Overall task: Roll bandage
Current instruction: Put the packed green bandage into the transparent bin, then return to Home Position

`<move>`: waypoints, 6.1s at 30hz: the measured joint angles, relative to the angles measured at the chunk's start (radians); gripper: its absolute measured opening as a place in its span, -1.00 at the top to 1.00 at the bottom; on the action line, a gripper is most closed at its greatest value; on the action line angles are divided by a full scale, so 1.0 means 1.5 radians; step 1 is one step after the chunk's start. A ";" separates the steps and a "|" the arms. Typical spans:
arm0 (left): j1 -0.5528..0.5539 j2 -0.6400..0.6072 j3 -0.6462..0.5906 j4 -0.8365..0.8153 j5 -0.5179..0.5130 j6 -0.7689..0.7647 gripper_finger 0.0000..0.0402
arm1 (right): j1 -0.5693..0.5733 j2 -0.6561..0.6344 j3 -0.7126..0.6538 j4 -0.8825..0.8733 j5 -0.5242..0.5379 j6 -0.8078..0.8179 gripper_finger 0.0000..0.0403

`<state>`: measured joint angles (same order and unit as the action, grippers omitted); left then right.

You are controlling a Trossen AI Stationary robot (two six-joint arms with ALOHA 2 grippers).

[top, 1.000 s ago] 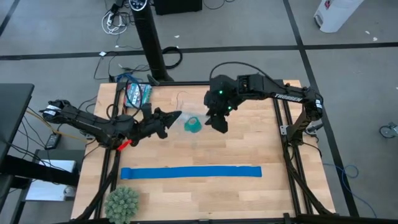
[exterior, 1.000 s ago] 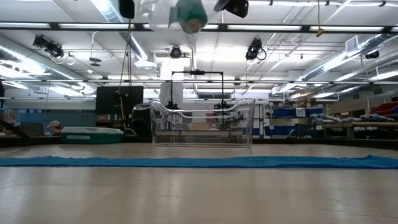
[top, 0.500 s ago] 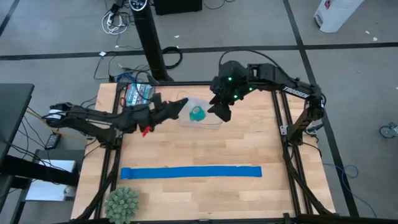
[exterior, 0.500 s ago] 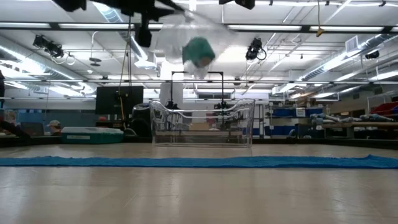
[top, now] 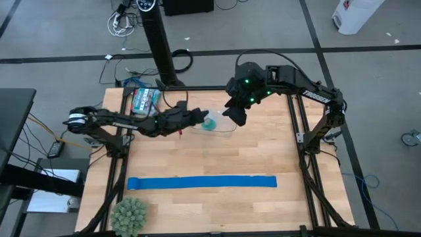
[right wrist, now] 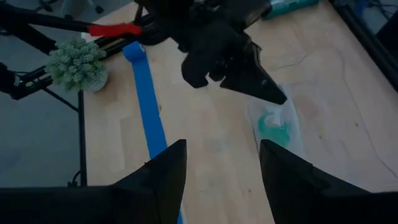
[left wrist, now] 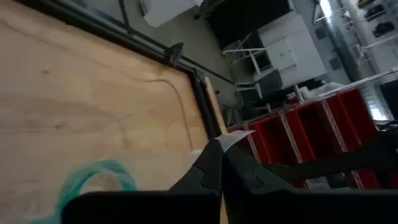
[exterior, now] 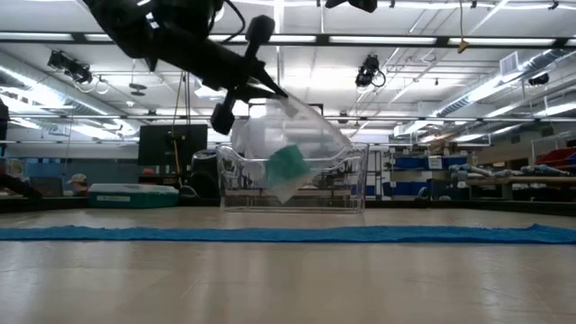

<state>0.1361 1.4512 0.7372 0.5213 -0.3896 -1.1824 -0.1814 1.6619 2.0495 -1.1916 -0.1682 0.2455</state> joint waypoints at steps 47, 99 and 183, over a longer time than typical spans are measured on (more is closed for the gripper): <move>0.019 0.012 0.302 -0.266 0.153 0.473 0.09 | 0.024 0.001 -0.040 -0.091 0.030 0.026 0.05; -0.288 -0.058 0.570 -0.925 -0.204 0.295 0.53 | -0.041 0.141 -0.175 -0.024 -0.040 -0.165 0.26; -0.302 -0.357 -0.486 0.099 0.076 0.244 0.93 | 0.042 -0.950 -1.071 0.425 -0.129 0.323 0.97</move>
<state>-0.3172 0.9157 0.0082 0.6703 -0.2760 -0.8169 -0.1177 0.2371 0.4427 -0.5541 -0.3611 0.7307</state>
